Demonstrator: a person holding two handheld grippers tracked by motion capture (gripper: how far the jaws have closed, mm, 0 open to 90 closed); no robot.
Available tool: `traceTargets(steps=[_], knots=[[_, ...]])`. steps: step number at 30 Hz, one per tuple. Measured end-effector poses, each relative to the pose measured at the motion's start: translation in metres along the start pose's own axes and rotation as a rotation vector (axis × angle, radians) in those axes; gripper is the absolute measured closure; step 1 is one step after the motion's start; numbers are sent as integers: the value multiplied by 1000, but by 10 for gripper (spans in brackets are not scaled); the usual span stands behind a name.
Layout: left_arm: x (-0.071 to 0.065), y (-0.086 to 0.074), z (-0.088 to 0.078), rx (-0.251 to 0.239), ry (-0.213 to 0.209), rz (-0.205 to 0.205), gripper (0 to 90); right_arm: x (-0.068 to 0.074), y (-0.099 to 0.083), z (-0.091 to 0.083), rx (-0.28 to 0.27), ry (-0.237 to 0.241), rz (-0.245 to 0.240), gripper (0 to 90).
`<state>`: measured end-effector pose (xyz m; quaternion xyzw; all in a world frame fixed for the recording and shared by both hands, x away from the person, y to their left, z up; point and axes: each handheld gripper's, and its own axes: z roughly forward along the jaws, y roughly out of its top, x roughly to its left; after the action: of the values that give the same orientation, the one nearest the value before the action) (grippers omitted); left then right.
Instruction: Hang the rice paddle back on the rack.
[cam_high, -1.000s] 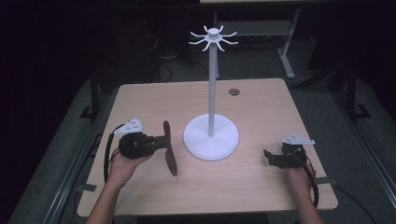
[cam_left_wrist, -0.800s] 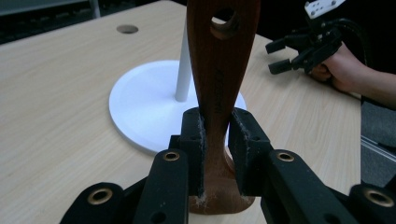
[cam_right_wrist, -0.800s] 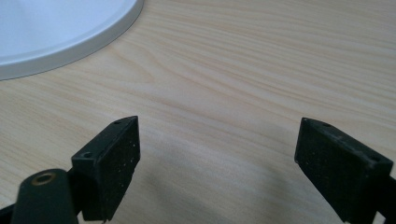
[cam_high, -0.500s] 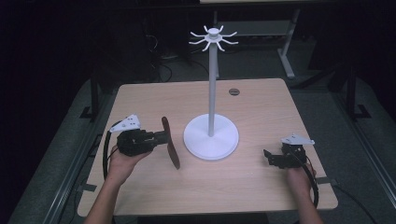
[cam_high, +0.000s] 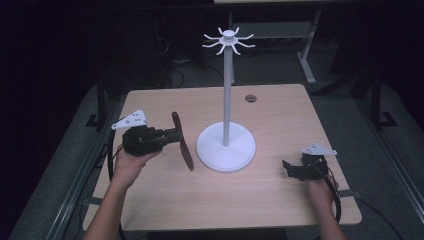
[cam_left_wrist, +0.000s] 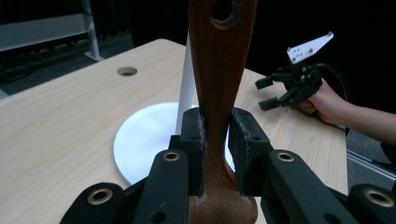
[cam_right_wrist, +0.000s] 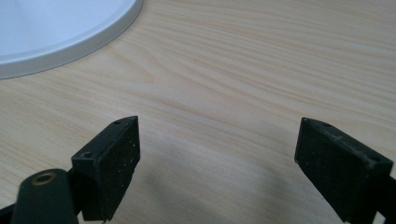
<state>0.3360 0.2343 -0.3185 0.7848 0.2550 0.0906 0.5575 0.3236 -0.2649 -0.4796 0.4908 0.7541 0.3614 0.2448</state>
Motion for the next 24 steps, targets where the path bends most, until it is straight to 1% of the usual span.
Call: traceTargets(steps=[5, 8, 9, 15, 18, 20, 21, 22, 23, 24], knots=[[5, 16, -2, -11, -4, 11, 759, 0, 0, 0, 0, 2, 3, 137], [8, 28, -2, -26, -9, 18, 759, 0, 0, 0, 0, 0, 2, 137], [8, 33, -2, -32, -11, 14, 759, 0, 0, 0, 0, 0, 2, 137], [13, 58, -3, -58, -22, 45, 759, 0, 0, 0, 0, 2, 4, 137], [14, 70, -2, -64, -30, 57, 759, 0, 0, 0, 0, 2, 4, 137], [15, 78, -1, -66, -28, 72, 759, 0, 0, 0, 0, 2, 4, 137], [16, 81, 0, -69, -30, 71, 759, 0, 0, 0, 0, 2, 3, 137], [17, 85, 1, -68, -33, 78, 759, 0, 0, 0, 0, 2, 5, 137], [17, 88, 2, -76, -37, 69, 759, 0, 0, 0, 0, 3, 4, 137], [18, 91, 2, -79, -39, 78, 759, 0, 0, 0, -1, 3, 5, 137]])
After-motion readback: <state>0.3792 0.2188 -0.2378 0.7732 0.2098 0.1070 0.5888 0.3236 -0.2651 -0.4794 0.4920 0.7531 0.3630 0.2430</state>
